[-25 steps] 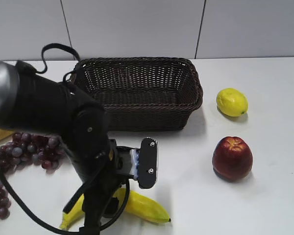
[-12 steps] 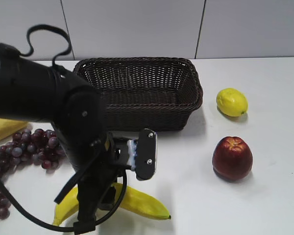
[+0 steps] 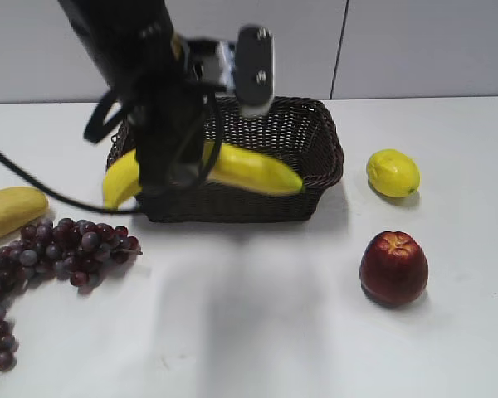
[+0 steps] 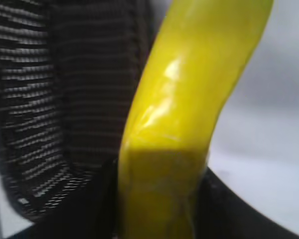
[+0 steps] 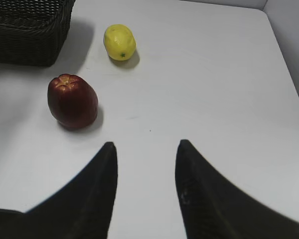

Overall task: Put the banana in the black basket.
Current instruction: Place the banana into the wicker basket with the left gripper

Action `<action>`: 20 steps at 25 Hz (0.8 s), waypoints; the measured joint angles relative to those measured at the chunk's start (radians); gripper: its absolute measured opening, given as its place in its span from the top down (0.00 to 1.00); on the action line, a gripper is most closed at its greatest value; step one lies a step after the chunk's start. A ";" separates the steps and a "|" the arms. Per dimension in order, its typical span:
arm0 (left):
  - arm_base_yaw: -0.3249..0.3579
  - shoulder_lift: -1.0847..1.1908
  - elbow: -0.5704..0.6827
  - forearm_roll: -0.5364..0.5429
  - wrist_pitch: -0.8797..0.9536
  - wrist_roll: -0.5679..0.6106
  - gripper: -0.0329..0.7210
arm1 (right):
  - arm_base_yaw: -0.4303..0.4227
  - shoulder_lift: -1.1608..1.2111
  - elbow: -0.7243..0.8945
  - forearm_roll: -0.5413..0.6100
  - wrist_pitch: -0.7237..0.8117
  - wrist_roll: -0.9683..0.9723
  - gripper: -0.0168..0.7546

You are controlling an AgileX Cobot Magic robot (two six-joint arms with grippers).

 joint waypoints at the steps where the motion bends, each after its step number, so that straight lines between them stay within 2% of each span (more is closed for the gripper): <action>1: 0.023 0.004 -0.042 0.004 -0.015 0.000 0.41 | 0.000 0.000 0.000 0.000 0.000 0.000 0.59; 5: 0.104 0.043 -0.177 0.017 -0.083 0.024 0.41 | 0.000 0.000 0.000 0.000 0.000 0.000 0.59; 8: 0.135 0.095 -0.243 0.024 -0.140 0.052 0.41 | 0.000 0.000 0.000 0.000 0.000 0.000 0.59; 20: 0.141 0.311 -0.265 0.017 -0.331 0.075 0.41 | 0.000 0.000 0.000 0.000 0.000 0.000 0.59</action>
